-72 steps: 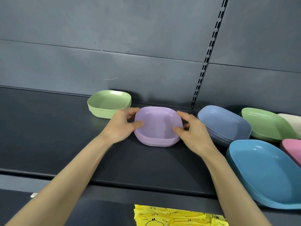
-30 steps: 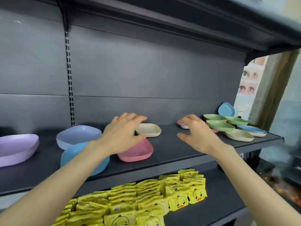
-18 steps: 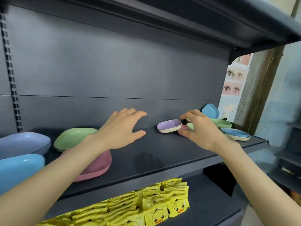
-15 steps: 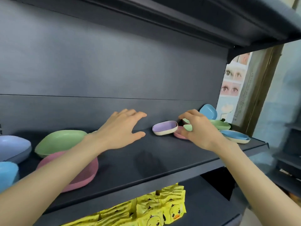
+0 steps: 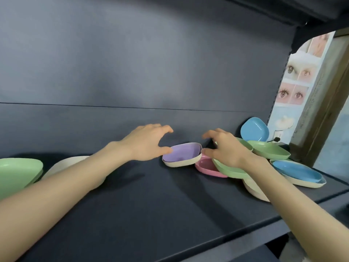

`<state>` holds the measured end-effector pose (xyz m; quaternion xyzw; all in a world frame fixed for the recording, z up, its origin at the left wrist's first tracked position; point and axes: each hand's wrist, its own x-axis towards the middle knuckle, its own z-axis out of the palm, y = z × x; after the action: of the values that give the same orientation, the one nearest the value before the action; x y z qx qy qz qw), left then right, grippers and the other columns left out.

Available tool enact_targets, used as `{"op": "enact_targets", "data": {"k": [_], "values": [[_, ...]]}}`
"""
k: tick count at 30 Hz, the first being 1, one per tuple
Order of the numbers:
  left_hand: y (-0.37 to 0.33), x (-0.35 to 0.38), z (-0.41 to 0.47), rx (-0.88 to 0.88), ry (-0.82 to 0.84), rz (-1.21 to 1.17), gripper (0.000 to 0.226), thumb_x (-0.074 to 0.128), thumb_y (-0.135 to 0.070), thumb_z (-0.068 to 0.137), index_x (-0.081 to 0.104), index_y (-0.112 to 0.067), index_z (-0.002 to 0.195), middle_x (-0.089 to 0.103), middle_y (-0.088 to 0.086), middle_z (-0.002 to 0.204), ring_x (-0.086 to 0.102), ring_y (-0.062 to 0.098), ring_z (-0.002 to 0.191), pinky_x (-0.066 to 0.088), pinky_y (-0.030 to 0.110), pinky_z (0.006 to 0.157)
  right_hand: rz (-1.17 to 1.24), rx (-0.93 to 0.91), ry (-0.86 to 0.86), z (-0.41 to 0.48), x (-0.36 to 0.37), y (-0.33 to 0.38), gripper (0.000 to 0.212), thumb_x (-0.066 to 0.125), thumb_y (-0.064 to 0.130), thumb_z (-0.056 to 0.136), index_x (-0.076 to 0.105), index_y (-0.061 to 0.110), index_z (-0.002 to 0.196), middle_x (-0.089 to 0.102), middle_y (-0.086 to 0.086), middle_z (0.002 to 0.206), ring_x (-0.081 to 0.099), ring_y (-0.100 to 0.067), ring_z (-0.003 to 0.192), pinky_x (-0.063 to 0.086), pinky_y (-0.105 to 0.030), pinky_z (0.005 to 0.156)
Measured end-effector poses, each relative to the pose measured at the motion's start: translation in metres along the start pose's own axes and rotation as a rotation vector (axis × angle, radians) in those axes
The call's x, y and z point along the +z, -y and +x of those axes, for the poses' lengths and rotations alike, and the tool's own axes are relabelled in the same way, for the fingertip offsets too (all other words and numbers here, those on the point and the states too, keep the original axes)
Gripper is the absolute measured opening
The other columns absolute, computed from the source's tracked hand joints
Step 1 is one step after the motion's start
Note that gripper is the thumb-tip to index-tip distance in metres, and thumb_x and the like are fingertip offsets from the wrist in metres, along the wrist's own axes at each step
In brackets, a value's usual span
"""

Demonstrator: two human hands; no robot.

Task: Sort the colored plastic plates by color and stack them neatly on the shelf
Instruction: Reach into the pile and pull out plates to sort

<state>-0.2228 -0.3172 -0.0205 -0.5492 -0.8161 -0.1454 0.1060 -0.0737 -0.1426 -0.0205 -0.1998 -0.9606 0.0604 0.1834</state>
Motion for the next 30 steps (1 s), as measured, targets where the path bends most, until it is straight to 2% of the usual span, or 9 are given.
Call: {"op": "enact_targets", "data": {"k": [7, 11, 17, 20, 22, 24, 28, 30], "values": [[0.009, 0.037, 0.053, -0.208, 0.088, -0.104, 0.058, 0.059, -0.048, 0.086, 0.040, -0.026, 0.136, 0.053, 0.002, 0.128, 0.048, 0.017, 0.117, 0.037, 0.032, 0.097, 0.057, -0.097, 0.168, 0.071, 0.022, -0.052, 0.053, 0.064, 0.033, 0.087, 0.046, 0.015, 0.134, 0.049, -0.006, 0.135, 0.049, -0.024, 0.120, 0.039, -0.028, 0.095], [0.016, 0.054, 0.078, -0.324, 0.157, -0.130, 0.062, 0.060, -0.054, 0.082, 0.042, -0.027, 0.135, 0.056, 0.000, 0.120, 0.052, 0.018, 0.101, 0.042, 0.030, 0.092, 0.063, -0.127, 0.271, 0.105, 0.036, -0.073, 0.057, 0.064, 0.037, 0.085, 0.045, 0.014, 0.134, 0.053, -0.009, 0.131, 0.053, -0.024, 0.115, 0.042, -0.029, 0.092], [0.029, 0.083, 0.103, -0.458, 0.242, -0.179, 0.064, 0.061, -0.052, 0.082, 0.042, -0.020, 0.134, 0.062, -0.005, 0.101, 0.055, 0.016, 0.097, 0.044, 0.030, 0.090, 0.068, -0.148, 0.385, 0.140, 0.055, -0.089, 0.063, 0.065, 0.042, 0.084, 0.042, 0.013, 0.135, 0.054, -0.009, 0.127, 0.052, -0.023, 0.112, 0.040, -0.026, 0.085], [0.033, 0.097, 0.110, -0.498, 0.253, -0.224, 0.065, 0.062, -0.051, 0.082, 0.043, -0.016, 0.133, 0.065, -0.004, 0.098, 0.057, 0.015, 0.093, 0.044, 0.027, 0.084, 0.086, -0.146, 0.412, 0.150, 0.062, -0.093, 0.065, 0.066, 0.043, 0.082, 0.042, 0.012, 0.134, 0.056, -0.008, 0.123, 0.053, -0.021, 0.103, 0.037, -0.024, 0.080], [0.034, 0.103, 0.113, -0.517, 0.268, -0.261, 0.063, 0.063, -0.049, 0.082, 0.043, -0.014, 0.130, 0.069, 0.000, 0.093, 0.061, 0.014, 0.082, 0.048, 0.028, 0.079, 0.116, -0.142, 0.428, 0.155, 0.065, -0.093, 0.066, 0.068, 0.043, 0.081, 0.042, 0.012, 0.134, 0.056, -0.005, 0.114, 0.052, -0.019, 0.093, 0.038, -0.024, 0.078], [0.036, 0.106, 0.116, -0.548, 0.289, -0.361, 0.061, 0.065, -0.044, 0.082, 0.043, -0.010, 0.128, 0.071, 0.005, 0.089, 0.064, 0.016, 0.074, 0.054, 0.030, 0.071, 0.139, -0.139, 0.456, 0.158, 0.069, -0.093, 0.067, 0.070, 0.040, 0.080, 0.042, 0.012, 0.133, 0.058, -0.005, 0.114, 0.052, -0.018, 0.087, 0.040, -0.024, 0.076], [0.038, 0.109, 0.114, -0.593, 0.260, -0.556, 0.061, 0.071, -0.032, 0.080, 0.044, -0.003, 0.127, 0.071, 0.009, 0.087, 0.069, 0.031, 0.082, 0.059, 0.041, 0.074, 0.207, -0.143, 0.458, 0.161, 0.072, -0.092, 0.061, 0.075, 0.026, 0.077, 0.045, 0.010, 0.128, 0.064, -0.009, 0.110, 0.058, -0.020, 0.078, 0.050, -0.032, 0.080], [0.037, 0.107, 0.112, -0.589, 0.199, -0.570, 0.052, 0.073, -0.026, 0.078, 0.051, 0.000, 0.118, 0.069, 0.011, 0.088, 0.069, 0.032, 0.078, 0.059, 0.042, 0.070, 0.284, -0.133, 0.416, 0.160, 0.071, -0.091, 0.052, 0.075, 0.016, 0.077, 0.050, 0.011, 0.122, 0.066, -0.009, 0.103, 0.062, -0.021, 0.070, 0.054, -0.031, 0.073]]}}
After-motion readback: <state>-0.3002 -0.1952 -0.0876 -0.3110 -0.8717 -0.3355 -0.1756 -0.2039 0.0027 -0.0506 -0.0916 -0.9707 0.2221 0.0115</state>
